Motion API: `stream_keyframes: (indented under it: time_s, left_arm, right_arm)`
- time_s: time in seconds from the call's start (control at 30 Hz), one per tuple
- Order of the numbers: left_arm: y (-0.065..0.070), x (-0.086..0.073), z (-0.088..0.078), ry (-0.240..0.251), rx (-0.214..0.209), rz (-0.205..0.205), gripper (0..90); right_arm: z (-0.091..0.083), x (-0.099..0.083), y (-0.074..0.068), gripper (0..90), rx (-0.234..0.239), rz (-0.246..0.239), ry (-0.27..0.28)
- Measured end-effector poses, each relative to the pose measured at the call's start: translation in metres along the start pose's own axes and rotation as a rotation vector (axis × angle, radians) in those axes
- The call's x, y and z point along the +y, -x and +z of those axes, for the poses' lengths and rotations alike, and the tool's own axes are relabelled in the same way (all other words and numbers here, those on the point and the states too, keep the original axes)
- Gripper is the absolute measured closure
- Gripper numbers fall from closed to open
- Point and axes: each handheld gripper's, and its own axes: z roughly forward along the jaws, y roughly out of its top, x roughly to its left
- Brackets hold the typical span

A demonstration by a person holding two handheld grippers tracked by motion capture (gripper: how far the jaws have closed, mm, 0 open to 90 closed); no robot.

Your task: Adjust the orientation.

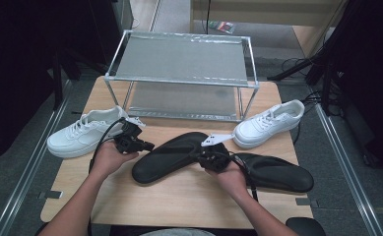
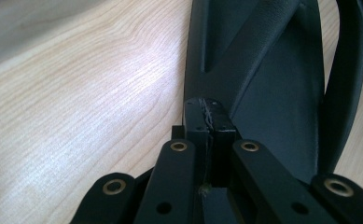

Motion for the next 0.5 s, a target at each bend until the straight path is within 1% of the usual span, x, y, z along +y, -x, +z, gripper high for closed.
stream_keyframes:
  time_s: [0.17, 0.23, 0.3, 0.37, 0.4, 0.47, 0.5]
  left_arm:
    - [0.0017, -0.0004, 0.0005, -0.011, -0.017, -0.003, 90.0]
    - [0.0043, -0.0004, 0.0012, -0.017, -0.02, 0.004, 90.0]
    - [0.0056, -0.0003, 0.0013, -0.019, -0.019, 0.013, 90.0]
    - [0.0067, -0.0006, 0.0011, -0.016, -0.016, 0.009, 90.0]
    - [0.0065, -0.001, 0.001, -0.021, -0.02, 0.013, 90.0]
    - [0.0076, -0.0028, 0.0012, -0.016, -0.032, 0.006, 90.0]
    - [0.0081, -0.0035, 0.001, -0.021, -0.041, 0.01, 90.0]
  right_arm:
    - [-0.0006, -0.0001, 0.0004, 90.0, -0.002, 0.004, -0.004]
    - [-0.0015, -0.0002, 0.0016, 90.0, -0.004, 0.012, -0.005]
    - [-0.0019, -0.0002, 0.0029, 90.0, -0.002, 0.012, -0.004]
    - [-0.0021, -0.0001, 0.0033, 90.0, -0.002, 0.021, -0.009]
    - [-0.0021, 0.0, 0.0033, 90.0, -0.002, 0.026, -0.012]
    - [-0.0024, 0.0003, 0.0036, 90.0, -0.004, 0.026, -0.012]
    - [-0.0025, 0.0004, 0.0041, 90.0, -0.004, 0.025, -0.013]
